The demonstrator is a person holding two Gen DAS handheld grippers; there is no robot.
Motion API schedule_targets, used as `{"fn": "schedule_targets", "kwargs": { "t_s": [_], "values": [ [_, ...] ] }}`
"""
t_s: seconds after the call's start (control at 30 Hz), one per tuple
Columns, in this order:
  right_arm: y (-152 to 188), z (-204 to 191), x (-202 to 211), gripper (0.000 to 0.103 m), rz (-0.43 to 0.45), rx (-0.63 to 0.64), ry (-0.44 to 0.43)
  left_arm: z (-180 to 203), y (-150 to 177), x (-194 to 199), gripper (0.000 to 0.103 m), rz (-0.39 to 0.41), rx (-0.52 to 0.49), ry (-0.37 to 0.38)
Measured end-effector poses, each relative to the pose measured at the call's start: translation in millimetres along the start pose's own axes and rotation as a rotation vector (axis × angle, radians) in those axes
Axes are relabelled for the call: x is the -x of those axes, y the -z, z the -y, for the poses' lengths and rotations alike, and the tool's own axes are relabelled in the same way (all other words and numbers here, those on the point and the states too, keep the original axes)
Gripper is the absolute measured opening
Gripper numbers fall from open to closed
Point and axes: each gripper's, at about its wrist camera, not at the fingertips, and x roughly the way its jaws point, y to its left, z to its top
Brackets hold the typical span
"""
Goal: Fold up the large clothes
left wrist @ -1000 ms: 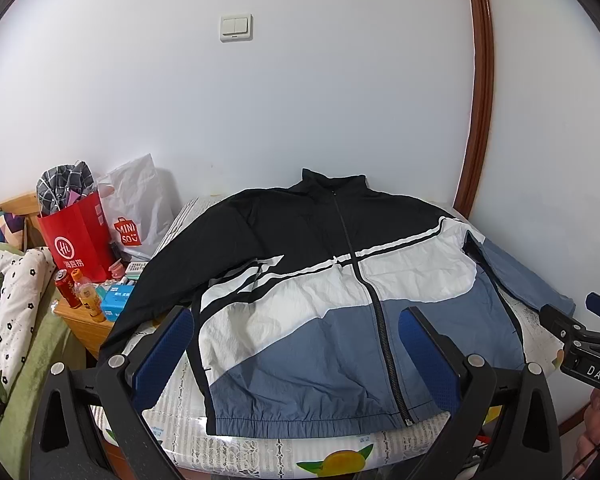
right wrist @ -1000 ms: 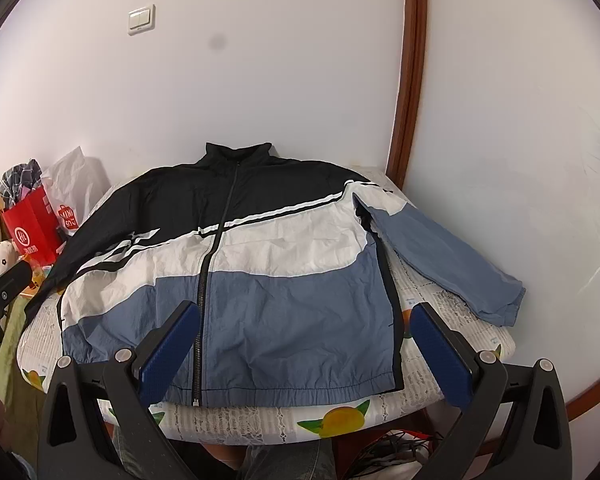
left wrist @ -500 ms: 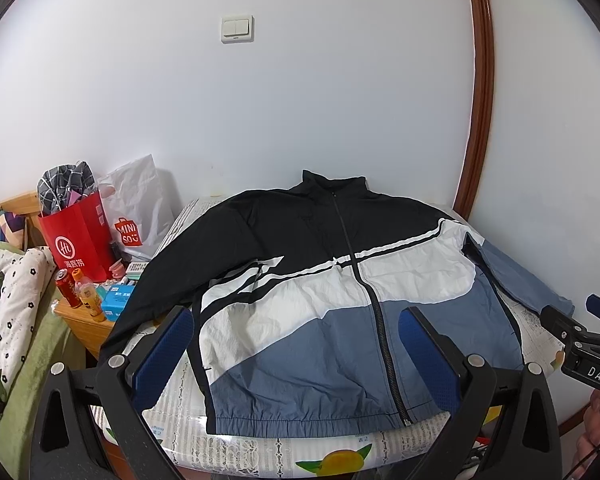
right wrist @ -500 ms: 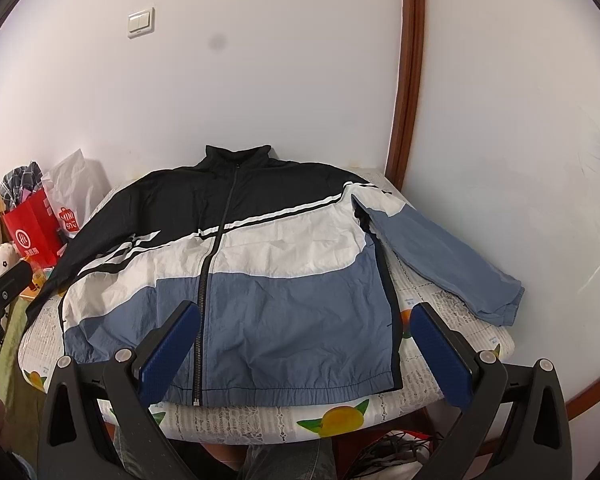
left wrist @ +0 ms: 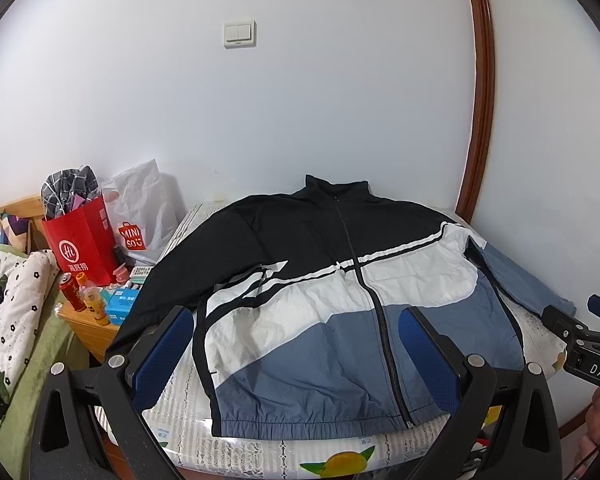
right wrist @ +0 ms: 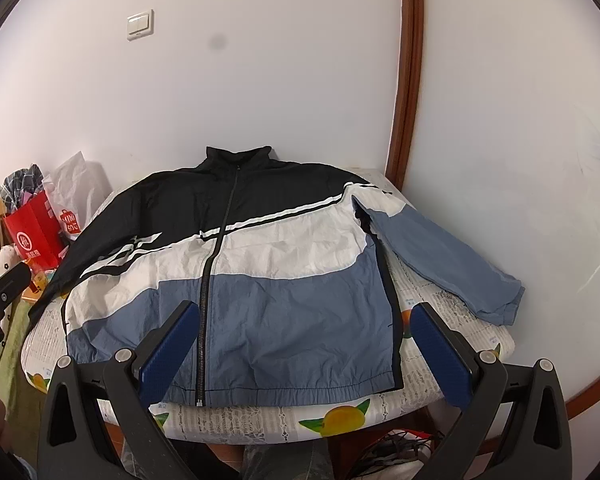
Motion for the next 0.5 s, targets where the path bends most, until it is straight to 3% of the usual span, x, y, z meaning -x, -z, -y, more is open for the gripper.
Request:
{"fn": "schedule_targets", "kwargs": {
  "t_s": [0.5],
  "values": [
    [-7.8,0.5,-17.6,0.103,-0.019,-0.019,-0.003,-11.8,-1.9,-15.0,0.103,-0.027,0.027,0.026]
  ]
}}
